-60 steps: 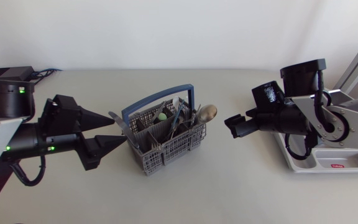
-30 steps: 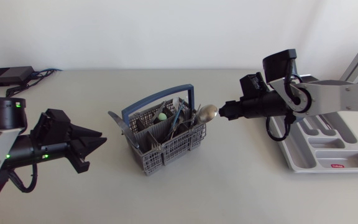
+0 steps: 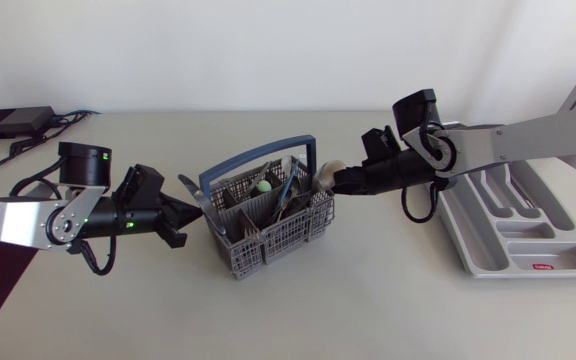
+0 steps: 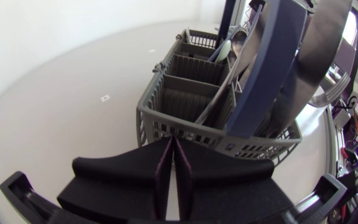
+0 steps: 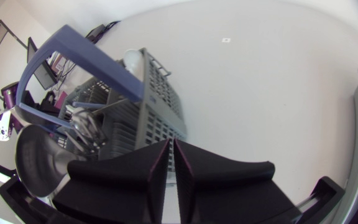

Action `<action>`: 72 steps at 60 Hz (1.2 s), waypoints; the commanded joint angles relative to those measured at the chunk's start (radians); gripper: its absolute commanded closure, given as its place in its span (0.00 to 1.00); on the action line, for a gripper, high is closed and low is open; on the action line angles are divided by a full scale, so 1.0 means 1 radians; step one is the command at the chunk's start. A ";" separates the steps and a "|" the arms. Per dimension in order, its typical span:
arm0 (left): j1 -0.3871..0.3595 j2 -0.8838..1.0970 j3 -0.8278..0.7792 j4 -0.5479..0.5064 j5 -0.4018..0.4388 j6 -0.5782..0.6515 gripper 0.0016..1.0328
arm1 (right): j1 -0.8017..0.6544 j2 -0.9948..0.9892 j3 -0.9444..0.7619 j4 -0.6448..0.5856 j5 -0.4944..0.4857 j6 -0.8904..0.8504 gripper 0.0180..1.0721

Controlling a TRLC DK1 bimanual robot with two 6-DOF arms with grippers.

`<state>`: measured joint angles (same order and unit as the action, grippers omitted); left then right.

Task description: Sort the cutlery from the basket into the organizer compartments.

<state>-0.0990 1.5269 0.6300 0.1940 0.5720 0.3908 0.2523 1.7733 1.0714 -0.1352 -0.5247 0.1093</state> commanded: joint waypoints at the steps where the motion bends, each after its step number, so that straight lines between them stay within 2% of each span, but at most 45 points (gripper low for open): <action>1: -0.024 0.049 0.065 0.035 0.017 -0.058 0.96 | 0.013 -0.040 -0.042 -0.014 -0.023 0.027 0.90; 25: -0.064 0.222 0.247 0.051 0.015 -0.109 0.96 | 0.028 -0.262 -0.257 -0.009 -0.024 0.007 0.90; 35: -0.077 0.265 0.290 0.051 0.015 -0.110 0.96 | 0.039 -0.295 -0.301 0.002 -0.005 0.006 0.90; 72: -0.044 0.325 0.376 0.044 0.014 -0.113 0.96 | 0.064 -0.166 -0.146 0.057 0.086 0.024 0.90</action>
<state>-0.1459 1.8328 0.9730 0.2298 0.5686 0.2874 0.3058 1.5898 0.8791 -0.1043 -0.4358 0.1089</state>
